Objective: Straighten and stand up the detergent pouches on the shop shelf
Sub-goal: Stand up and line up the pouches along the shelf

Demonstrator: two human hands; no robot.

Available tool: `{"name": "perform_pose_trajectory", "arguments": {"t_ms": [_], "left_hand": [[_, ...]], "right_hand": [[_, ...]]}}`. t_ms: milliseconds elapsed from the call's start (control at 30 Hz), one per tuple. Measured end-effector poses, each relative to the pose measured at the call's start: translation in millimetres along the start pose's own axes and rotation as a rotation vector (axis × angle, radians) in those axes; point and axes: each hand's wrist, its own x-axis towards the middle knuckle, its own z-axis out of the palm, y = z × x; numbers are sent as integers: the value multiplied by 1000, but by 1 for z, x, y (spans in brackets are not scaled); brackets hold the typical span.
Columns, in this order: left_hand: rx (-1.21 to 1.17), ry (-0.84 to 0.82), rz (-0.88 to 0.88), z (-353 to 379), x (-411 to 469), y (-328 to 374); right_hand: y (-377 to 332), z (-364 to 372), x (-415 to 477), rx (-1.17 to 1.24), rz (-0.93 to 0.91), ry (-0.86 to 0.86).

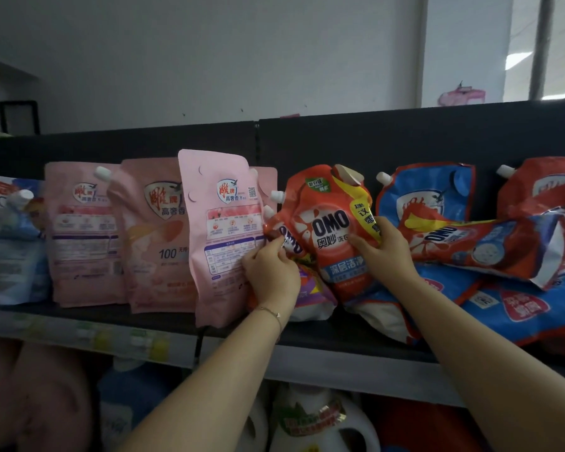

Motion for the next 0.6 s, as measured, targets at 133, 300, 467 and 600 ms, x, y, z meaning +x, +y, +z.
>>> {"name": "perform_pose_trajectory", "arguments": {"t_ms": [133, 300, 467, 600], "left_hand": [[52, -96, 79, -13, -1, 2], [64, -214, 216, -23, -3, -1], [5, -387, 218, -28, -6, -7], [-56, -497, 299, -39, -6, -5]], "right_hand": [[1, 0, 0, -24, -25, 40], [1, -3, -2, 1, -14, 68], [-2, -5, -5, 70, 25, 97], [-7, -8, -9, 214, 60, 96]]}}
